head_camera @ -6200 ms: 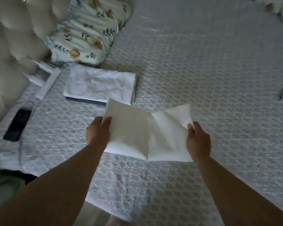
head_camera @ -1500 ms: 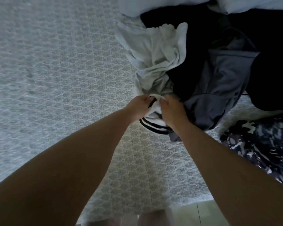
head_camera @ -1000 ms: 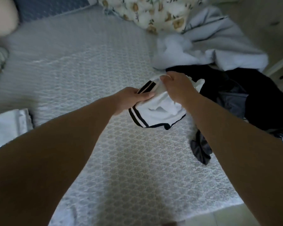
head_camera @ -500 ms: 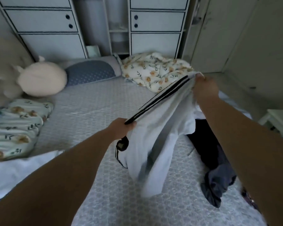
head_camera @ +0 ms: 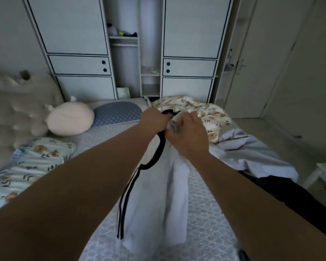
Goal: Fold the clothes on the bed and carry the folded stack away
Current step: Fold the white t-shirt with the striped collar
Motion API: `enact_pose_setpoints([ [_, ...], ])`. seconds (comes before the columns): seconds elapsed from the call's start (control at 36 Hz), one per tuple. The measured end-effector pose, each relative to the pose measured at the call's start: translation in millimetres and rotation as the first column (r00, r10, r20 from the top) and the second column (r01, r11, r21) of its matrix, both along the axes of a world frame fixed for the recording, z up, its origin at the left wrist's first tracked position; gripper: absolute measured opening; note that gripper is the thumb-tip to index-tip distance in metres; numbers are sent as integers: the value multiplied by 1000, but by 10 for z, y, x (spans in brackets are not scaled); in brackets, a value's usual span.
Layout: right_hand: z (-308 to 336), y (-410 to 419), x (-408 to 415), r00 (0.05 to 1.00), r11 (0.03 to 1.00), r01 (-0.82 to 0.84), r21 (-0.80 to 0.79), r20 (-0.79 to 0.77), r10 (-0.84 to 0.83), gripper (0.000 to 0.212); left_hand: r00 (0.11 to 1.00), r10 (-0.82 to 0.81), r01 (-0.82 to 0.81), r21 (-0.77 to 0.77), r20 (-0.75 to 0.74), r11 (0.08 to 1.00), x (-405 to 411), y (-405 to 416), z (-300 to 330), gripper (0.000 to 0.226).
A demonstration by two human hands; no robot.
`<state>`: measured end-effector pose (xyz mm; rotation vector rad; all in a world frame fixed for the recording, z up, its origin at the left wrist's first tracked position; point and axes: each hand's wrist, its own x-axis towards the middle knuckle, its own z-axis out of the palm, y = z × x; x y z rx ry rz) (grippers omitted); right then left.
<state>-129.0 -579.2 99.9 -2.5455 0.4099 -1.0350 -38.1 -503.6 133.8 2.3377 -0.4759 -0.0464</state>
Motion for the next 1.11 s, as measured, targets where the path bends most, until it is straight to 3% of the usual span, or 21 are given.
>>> enact_pose_setpoints([
  [0.08,-24,134,5,996,999,-14,-41,-86,11,45,999,34,-32,-52,42,998,12,35,141,31],
  [0.14,-53,210,2,995,999,-6,-38,-103,2,36,997,60,-53,-165,38,985,-15,59,215,23],
  [0.19,-68,230,-4,996,994,17,104,-86,-8,21,993,82,-56,-271,85,961,-76,104,274,31],
  [0.28,-5,193,-31,998,901,-68,428,39,57,31,980,50,8,-292,191,956,-132,222,342,38],
  [0.39,248,149,-106,970,788,-242,567,135,201,28,980,21,37,-284,199,958,-128,319,467,19],
  [0.5,538,76,-165,949,694,-310,650,172,263,20,951,-137,234,-355,278,905,-206,389,528,10],
  [0.58,708,8,-246,926,638,-363,678,185,330,19,861,-316,426,-227,399,876,-241,488,476,24],
  [0.64,795,-20,-300,916,646,-372,667,151,372,19,855,-372,449,-157,360,879,-227,509,458,30],
  [0.75,877,-68,-356,915,688,-354,633,81,396,19,921,-300,376,-373,247,848,-278,508,497,27],
  [0.83,854,-134,-397,922,817,-300,492,-71,381,25,931,-306,366,-470,201,804,-348,489,513,30],
  [0.92,756,-261,-472,917,883,-258,392,-189,352,23,915,-329,400,-429,231,810,-372,498,486,32],
  [1.0,592,-420,-566,927,945,-168,281,-282,249,19,917,-314,390,-390,245,834,-339,553,421,26],
  [1.11,304,-638,-689,841,998,-17,-64,-541,-20,25,954,-188,281,-484,232,829,-263,647,299,14],
])
